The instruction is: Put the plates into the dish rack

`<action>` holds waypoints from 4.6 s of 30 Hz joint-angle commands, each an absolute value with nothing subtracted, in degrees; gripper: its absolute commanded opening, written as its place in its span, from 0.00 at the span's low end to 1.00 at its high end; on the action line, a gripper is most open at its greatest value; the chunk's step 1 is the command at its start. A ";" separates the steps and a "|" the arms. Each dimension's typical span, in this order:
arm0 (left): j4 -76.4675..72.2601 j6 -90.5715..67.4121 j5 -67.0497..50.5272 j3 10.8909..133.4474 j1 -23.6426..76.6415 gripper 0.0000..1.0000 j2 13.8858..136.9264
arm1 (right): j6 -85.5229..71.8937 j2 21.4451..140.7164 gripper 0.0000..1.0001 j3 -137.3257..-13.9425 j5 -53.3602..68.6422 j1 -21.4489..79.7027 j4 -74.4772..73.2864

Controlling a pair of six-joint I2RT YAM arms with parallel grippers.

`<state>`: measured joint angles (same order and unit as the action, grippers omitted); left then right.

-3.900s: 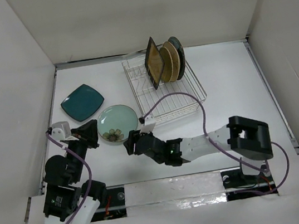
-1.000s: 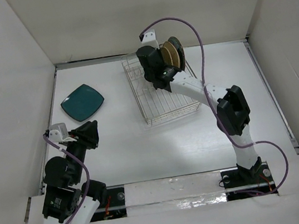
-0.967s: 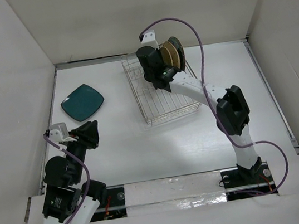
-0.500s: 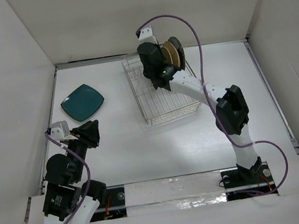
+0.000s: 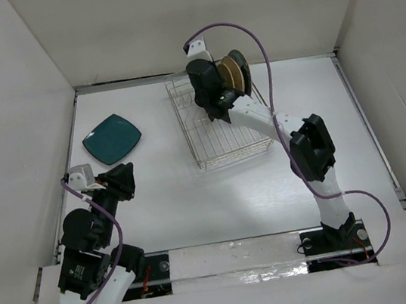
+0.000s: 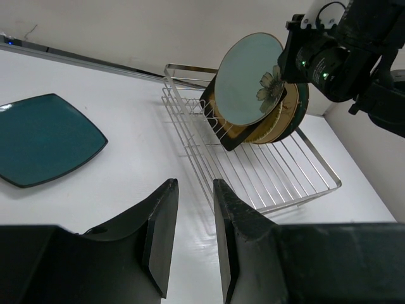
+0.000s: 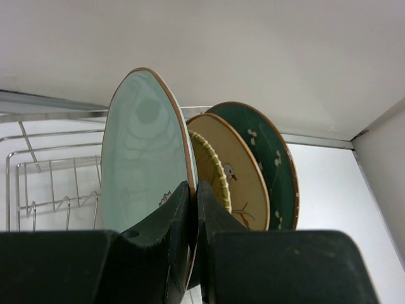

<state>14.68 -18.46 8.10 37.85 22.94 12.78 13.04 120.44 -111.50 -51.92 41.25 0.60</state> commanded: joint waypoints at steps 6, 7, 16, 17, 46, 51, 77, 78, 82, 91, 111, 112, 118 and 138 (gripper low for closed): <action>13.01 -18.10 9.14 38.23 23.29 0.26 15.38 | 13.80 123.13 0.00 -112.24 -49.57 43.32 9.49; 13.01 -18.11 9.23 38.41 23.29 0.26 16.08 | 13.89 123.31 0.00 -111.89 -49.48 43.33 10.01; 13.71 -19.59 8.43 39.55 22.06 0.30 23.01 | 9.33 121.29 0.19 -108.46 -46.59 44.38 7.92; 13.71 -20.21 8.52 39.72 22.06 0.31 23.81 | 8.71 120.94 0.27 -108.54 -45.97 44.38 6.78; -2.11 -34.63 -15.81 44.13 -17.21 0.49 67.74 | -18.01 51.69 0.33 -41.23 -19.61 53.88 11.68; -5.34 -33.66 -18.61 42.81 -26.69 0.51 75.31 | -19.51 51.15 0.42 -38.06 -15.30 53.27 13.89; -32.16 -55.01 -25.05 37.71 -26.20 0.47 98.87 | -21.27 49.13 0.44 -37.00 -10.99 49.92 13.62; -32.86 -55.54 -25.31 37.97 -25.67 0.47 99.40 | -21.27 49.04 0.44 -37.00 -10.90 49.92 13.62; -38.65 -60.36 -26.01 37.45 -23.91 0.40 102.65 | -21.44 48.60 0.44 -36.83 -10.90 49.39 13.54; -53.16 -66.00 -26.63 32.44 -23.91 0.00 105.64 | -21.62 48.87 0.44 -36.65 -10.46 48.34 13.71; -51.61 -63.99 -33.30 25.57 -26.54 0.00 70.06 | -21.71 51.67 0.59 -40.68 -8.09 48.34 13.01; -50.72 -63.64 -33.66 25.84 -26.54 0.00 68.74 | -22.14 52.38 0.61 -41.13 -7.91 48.34 13.36; -48.00 -65.92 -40.95 25.93 -26.54 0.00 59.60 | -23.12 63.16 0.83 -50.15 -3.87 48.34 16.17; -53.33 -71.89 -55.80 23.12 -16.00 0.00 47.46 | -32.07 103.79 0.98 -84.02 29.25 38.32 21.09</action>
<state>-39.00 -68.95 -52.10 21.76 -16.93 50.28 -28.27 103.00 -81.08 21.61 38.06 15.64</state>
